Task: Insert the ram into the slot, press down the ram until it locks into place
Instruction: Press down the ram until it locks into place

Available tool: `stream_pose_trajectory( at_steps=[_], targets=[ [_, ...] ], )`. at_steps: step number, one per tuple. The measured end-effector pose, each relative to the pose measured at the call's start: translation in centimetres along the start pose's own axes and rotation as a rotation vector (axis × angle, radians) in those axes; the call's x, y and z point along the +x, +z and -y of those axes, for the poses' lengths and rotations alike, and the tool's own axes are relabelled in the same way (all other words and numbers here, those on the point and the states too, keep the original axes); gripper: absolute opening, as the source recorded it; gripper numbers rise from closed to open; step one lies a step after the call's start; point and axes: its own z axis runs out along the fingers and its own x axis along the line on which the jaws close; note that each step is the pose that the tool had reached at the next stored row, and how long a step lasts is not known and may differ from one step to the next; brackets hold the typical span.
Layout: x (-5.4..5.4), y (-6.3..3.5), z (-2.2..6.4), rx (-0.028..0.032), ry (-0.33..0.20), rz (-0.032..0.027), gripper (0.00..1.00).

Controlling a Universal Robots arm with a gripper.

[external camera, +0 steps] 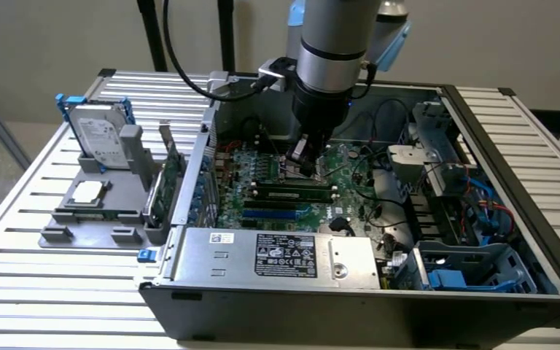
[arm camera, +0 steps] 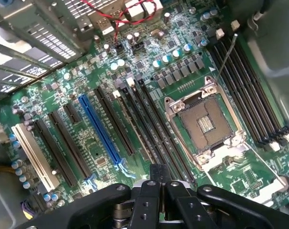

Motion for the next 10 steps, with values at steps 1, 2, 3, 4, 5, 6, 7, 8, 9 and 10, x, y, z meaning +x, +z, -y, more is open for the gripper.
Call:
stream_pose_trajectory(
  at_steps=[1,2,3,4,5,6,7,8,9,10],
  targets=[
    [0.0,0.0,0.0,0.0006,0.017,0.0005,0.11],
    [0.0,0.0,0.0,0.0012,0.032,0.001,0.11],
    [0.0,0.0,0.0,0.0018,0.05,0.0015,0.11],
    [0.0,0.0,0.0,0.0024,0.066,0.002,0.11],
    [0.0,0.0,0.0,0.0029,0.082,0.0025,0.11],
    [0.0,0.0,0.0,0.0035,0.098,0.003,0.11],
    [0.0,0.0,0.0,0.0041,0.115,0.0036,0.11],
    [0.0,0.0,0.0,0.0047,0.131,0.004,0.11],
    [0.0,0.0,0.0,0.0053,0.148,0.0046,0.11],
    [0.0,0.0,0.0,0.0059,0.165,0.0052,0.11]
  ],
)
